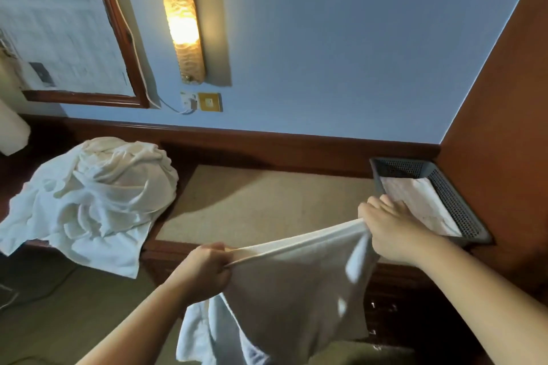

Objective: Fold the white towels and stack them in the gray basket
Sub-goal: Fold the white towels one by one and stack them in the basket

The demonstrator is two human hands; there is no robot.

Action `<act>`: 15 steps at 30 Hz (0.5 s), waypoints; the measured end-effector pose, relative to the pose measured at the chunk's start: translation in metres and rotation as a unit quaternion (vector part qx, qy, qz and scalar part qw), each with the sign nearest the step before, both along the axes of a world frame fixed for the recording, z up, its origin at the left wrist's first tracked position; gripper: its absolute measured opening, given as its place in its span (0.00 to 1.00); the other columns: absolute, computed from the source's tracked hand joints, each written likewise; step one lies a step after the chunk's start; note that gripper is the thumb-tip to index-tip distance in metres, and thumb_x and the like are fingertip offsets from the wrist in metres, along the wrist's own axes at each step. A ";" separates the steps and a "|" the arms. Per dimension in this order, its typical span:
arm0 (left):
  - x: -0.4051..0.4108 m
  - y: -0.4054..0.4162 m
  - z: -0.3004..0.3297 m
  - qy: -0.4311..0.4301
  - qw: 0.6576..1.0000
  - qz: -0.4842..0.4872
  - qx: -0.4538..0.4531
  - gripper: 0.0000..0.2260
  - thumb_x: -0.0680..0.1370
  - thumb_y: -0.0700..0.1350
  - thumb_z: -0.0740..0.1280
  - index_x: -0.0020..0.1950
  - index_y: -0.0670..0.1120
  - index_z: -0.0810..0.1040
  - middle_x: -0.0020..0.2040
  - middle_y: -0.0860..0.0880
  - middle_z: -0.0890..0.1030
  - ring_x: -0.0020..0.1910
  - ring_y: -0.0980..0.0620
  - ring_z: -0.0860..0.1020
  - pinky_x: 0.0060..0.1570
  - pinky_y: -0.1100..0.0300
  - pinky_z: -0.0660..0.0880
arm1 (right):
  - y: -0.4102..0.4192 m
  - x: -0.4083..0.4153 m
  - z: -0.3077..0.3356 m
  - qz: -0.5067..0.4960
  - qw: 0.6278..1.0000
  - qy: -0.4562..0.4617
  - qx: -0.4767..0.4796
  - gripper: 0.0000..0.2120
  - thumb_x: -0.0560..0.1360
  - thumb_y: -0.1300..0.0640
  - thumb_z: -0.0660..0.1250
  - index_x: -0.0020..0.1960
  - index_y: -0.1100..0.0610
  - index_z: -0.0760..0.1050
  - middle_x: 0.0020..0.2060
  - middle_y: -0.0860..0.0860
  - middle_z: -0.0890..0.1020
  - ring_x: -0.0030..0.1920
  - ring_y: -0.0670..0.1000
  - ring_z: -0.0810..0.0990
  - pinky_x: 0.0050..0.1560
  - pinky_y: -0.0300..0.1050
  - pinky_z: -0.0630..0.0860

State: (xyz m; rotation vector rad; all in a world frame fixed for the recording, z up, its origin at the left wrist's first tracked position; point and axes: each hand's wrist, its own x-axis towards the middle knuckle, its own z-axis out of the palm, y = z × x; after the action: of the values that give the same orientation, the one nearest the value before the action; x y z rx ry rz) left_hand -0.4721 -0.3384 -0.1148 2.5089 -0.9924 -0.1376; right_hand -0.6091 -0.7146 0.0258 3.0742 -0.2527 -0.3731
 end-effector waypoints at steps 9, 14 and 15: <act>-0.036 0.009 -0.050 -0.082 0.992 0.065 -0.065 0.15 0.69 0.44 0.59 0.43 0.50 0.85 0.37 0.53 0.76 0.36 0.46 0.76 0.36 0.56 0.78 | 0.036 -0.026 -0.034 0.102 0.988 -0.107 -0.038 0.12 0.82 0.36 0.59 0.55 0.41 0.76 0.43 0.43 0.69 0.53 0.49 0.70 0.53 0.50 0.58; -0.033 0.004 -0.043 -0.053 0.987 0.119 -0.092 0.16 0.66 0.37 0.64 0.45 0.50 0.87 0.39 0.51 0.79 0.39 0.44 0.76 0.39 0.56 0.73 | 0.025 -0.028 -0.037 0.115 0.979 -0.154 -0.061 0.09 0.76 0.44 0.71 0.43 0.48 0.75 0.41 0.46 0.69 0.46 0.53 0.72 0.45 0.50 0.68; -0.034 0.003 -0.041 -0.034 0.984 0.141 -0.099 0.15 0.66 0.36 0.65 0.44 0.50 0.87 0.39 0.52 0.79 0.40 0.44 0.77 0.39 0.57 0.72 | 0.023 -0.028 -0.037 0.120 0.982 -0.141 -0.047 0.09 0.78 0.45 0.70 0.43 0.49 0.76 0.42 0.46 0.69 0.46 0.52 0.71 0.45 0.52 0.71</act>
State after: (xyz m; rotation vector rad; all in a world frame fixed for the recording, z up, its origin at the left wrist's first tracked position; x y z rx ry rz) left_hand -0.5056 -0.3349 -0.1561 2.4507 -0.6294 0.1281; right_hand -0.6367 -0.6912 -0.0114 3.0051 0.0937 0.0823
